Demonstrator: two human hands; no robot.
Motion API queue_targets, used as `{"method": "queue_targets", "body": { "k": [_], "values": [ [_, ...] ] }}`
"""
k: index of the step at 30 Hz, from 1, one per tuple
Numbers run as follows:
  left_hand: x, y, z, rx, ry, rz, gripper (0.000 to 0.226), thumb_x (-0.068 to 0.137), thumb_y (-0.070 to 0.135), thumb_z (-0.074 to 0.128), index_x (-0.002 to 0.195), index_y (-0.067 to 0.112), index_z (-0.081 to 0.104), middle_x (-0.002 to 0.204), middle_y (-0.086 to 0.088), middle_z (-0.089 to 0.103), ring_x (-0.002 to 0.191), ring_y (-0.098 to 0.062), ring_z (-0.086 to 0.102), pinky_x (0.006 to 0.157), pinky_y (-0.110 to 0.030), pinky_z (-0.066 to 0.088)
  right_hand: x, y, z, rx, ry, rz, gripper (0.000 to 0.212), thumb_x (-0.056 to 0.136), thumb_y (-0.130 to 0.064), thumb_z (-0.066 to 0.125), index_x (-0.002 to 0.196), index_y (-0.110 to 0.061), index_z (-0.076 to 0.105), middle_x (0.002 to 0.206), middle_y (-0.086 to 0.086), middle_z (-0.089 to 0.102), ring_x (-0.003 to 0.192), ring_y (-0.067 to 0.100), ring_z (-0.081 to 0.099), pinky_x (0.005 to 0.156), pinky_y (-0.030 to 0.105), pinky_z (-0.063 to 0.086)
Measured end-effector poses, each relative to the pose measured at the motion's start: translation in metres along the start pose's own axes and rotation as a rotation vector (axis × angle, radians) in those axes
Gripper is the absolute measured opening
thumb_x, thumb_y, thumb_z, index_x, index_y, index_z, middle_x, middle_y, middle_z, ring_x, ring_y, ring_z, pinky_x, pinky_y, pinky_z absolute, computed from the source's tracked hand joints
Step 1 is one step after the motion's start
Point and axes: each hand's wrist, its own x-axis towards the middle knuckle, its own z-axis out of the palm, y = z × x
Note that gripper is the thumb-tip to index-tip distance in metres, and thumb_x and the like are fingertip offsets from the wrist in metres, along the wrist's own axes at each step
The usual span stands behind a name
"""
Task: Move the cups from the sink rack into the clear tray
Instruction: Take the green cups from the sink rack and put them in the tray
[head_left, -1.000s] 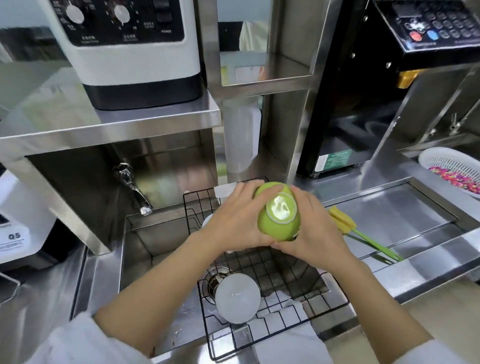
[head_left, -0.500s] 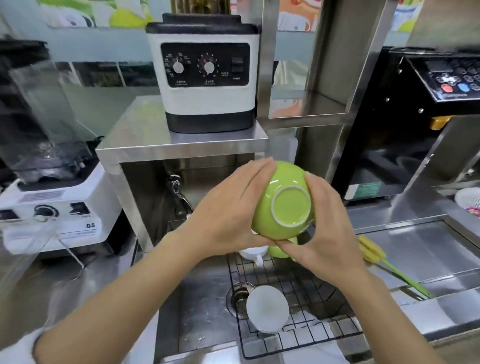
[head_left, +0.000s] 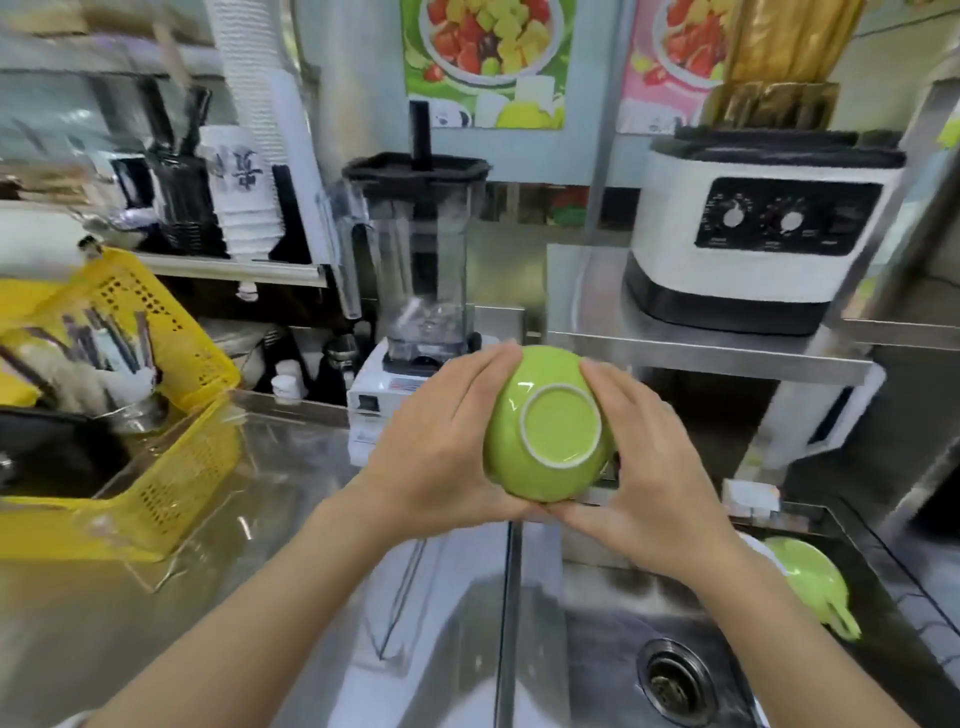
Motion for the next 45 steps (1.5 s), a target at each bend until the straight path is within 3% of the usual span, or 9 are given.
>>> {"method": "queue_targets", "body": {
  "k": [7, 11, 15, 19, 23, 29, 35, 41, 45],
  "values": [
    [-0.067, -0.107, -0.057, 0.033, 0.014, -0.155, 0.107, 0.052, 0.063, 0.075, 0.126, -0.005, 0.041, 0.124, -0.016, 0.054, 0.117, -0.028, 0.050, 0.113, -0.044, 0.015, 0.064, -0.078, 0.099, 0.124, -0.151, -0.091, 0.099, 0.060, -0.048, 0.075, 0.138, -0.007, 0.031, 0.133, 0.016, 0.048, 0.121, 0.030, 0.046, 0.098, 0.045, 0.040],
    [-0.094, -0.158, -0.071, -0.057, -0.060, -0.285, 0.102, 0.043, 0.053, 0.086, 0.125, 0.009, 0.043, 0.116, -0.004, 0.053, 0.110, -0.021, 0.049, 0.108, -0.036, 0.027, 0.091, -0.101, 0.149, 0.157, -0.333, -0.050, 0.109, 0.053, -0.054, 0.077, 0.141, -0.013, 0.026, 0.134, 0.011, 0.047, 0.121, 0.029, 0.043, 0.099, 0.038, 0.033],
    [-0.100, -0.193, -0.076, -0.352, -0.099, -0.380, 0.076, 0.042, 0.032, 0.092, 0.099, 0.055, 0.047, 0.099, 0.034, 0.057, 0.096, 0.014, 0.052, 0.078, -0.007, 0.042, 0.112, -0.109, 0.188, 0.314, -0.534, 0.107, 0.104, 0.048, -0.049, 0.081, 0.136, -0.035, 0.027, 0.125, -0.012, 0.044, 0.119, 0.011, 0.042, 0.098, 0.026, 0.034],
    [-0.110, -0.226, -0.068, -0.407, -0.154, -0.510, 0.075, 0.040, 0.038, 0.092, 0.094, 0.054, 0.041, 0.097, 0.030, 0.051, 0.094, 0.023, 0.045, 0.073, 0.001, 0.036, 0.131, -0.112, 0.219, 0.390, -0.613, 0.141, 0.099, 0.042, -0.050, 0.079, 0.130, -0.043, 0.033, 0.127, -0.014, 0.051, 0.116, 0.009, 0.048, 0.100, 0.035, 0.042],
    [-0.113, -0.254, -0.059, -0.453, -0.171, -0.584, 0.074, 0.040, 0.037, 0.091, 0.093, 0.058, 0.045, 0.094, 0.033, 0.057, 0.094, 0.021, 0.049, 0.072, 0.000, 0.038, 0.145, -0.112, 0.241, 0.389, -0.622, 0.155, 0.089, 0.036, -0.050, 0.076, 0.108, -0.070, 0.028, 0.110, -0.033, 0.050, 0.105, 0.002, 0.050, 0.091, 0.031, 0.046],
    [-0.113, -0.284, -0.052, -0.437, -0.252, -0.646, 0.077, 0.039, 0.041, 0.091, 0.099, 0.049, 0.044, 0.104, 0.027, 0.053, 0.096, 0.016, 0.048, 0.074, 0.000, 0.038, 0.157, -0.109, 0.266, 0.423, -0.650, 0.201, 0.085, 0.040, -0.047, 0.081, 0.115, -0.050, 0.040, 0.110, -0.016, 0.059, 0.099, 0.008, 0.057, 0.087, 0.040, 0.050],
    [-0.116, -0.298, -0.051, -0.338, -0.364, -0.734, 0.119, 0.048, 0.048, 0.086, 0.142, 0.021, 0.019, 0.120, 0.011, 0.020, 0.114, -0.006, 0.027, 0.096, -0.019, 0.025, 0.160, -0.108, 0.280, 0.363, -0.620, 0.238, 0.095, 0.039, -0.054, 0.078, 0.124, -0.044, 0.035, 0.115, -0.007, 0.056, 0.104, 0.014, 0.051, 0.092, 0.039, 0.044],
    [-0.123, -0.300, -0.054, -0.300, -0.267, -0.714, 0.101, 0.046, 0.042, 0.088, 0.129, 0.042, 0.030, 0.113, 0.023, 0.035, 0.107, 0.000, 0.036, 0.077, -0.004, 0.029, 0.155, -0.113, 0.294, 0.231, -0.580, 0.264, 0.106, 0.040, -0.066, 0.070, 0.132, -0.037, 0.026, 0.118, 0.001, 0.049, 0.111, 0.021, 0.044, 0.090, 0.033, 0.032],
    [-0.125, -0.299, -0.060, -0.218, -0.302, -0.657, 0.096, 0.058, 0.035, 0.084, 0.137, 0.032, 0.030, 0.126, 0.026, 0.038, 0.127, -0.010, 0.033, 0.102, -0.017, 0.026, 0.149, -0.119, 0.302, 0.136, -0.578, 0.251, 0.117, 0.044, -0.076, 0.063, 0.139, -0.030, 0.013, 0.137, 0.004, 0.042, 0.124, 0.023, 0.036, 0.100, 0.036, 0.024]
  ]
}}
